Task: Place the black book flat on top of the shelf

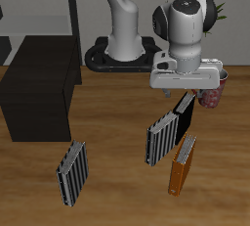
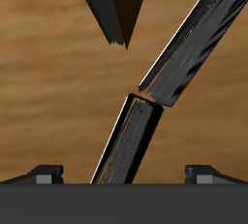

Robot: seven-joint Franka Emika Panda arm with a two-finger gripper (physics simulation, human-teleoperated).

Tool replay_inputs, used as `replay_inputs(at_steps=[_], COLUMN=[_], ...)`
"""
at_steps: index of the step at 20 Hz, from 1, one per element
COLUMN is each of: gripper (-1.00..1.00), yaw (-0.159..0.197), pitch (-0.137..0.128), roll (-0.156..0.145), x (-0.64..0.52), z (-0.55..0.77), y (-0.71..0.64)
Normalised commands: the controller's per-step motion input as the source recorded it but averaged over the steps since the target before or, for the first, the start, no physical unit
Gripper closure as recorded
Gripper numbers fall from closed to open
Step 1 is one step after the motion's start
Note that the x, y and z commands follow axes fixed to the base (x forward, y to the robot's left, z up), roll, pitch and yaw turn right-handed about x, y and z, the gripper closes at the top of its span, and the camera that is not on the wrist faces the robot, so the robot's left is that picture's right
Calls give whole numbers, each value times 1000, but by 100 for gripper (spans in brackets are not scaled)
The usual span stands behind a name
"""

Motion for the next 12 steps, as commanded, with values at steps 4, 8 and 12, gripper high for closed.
replay_inputs(at_steps=[4, 8, 12], gripper=[-100, -100, -100], yaw=[-2, -24, -18], pitch=[10, 9, -3], roll=[-1, -7, -17], x=[100, 68, 38], z=[-243, -198, -156], y=[16, -47, -67])
